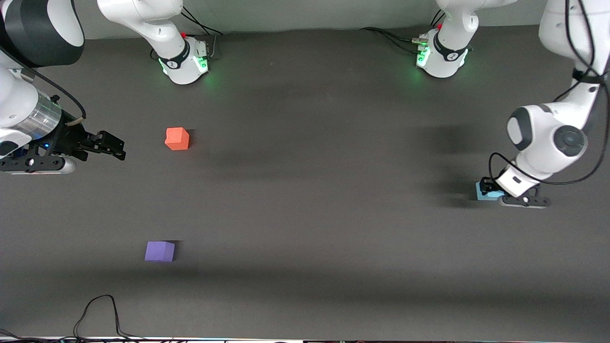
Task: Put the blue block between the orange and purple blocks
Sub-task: 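Close the left gripper on the light-blue block and lift it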
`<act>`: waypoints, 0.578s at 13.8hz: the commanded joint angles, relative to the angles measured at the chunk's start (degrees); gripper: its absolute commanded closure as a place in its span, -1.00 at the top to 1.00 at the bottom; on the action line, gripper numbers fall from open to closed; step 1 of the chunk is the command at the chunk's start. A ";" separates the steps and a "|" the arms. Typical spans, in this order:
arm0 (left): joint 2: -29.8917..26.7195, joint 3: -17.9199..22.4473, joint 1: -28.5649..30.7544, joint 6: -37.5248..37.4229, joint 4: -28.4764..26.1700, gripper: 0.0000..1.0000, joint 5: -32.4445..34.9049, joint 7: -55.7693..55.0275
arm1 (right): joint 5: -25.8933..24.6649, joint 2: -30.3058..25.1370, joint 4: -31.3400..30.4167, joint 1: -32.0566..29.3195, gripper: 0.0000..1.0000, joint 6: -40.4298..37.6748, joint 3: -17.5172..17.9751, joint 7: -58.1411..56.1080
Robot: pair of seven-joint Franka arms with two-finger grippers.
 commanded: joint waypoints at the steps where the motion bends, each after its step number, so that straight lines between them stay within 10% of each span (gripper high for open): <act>1: -3.66 -1.26 -5.82 -19.77 11.01 -0.02 -0.17 -9.23 | 0.77 0.21 0.65 -0.17 1.00 -0.63 0.03 -0.55; 8: 6.15 -2.49 -35.86 -27.48 30.09 -0.07 0.09 -53.86 | 0.86 0.13 0.56 -0.17 1.00 -0.63 0.03 -0.28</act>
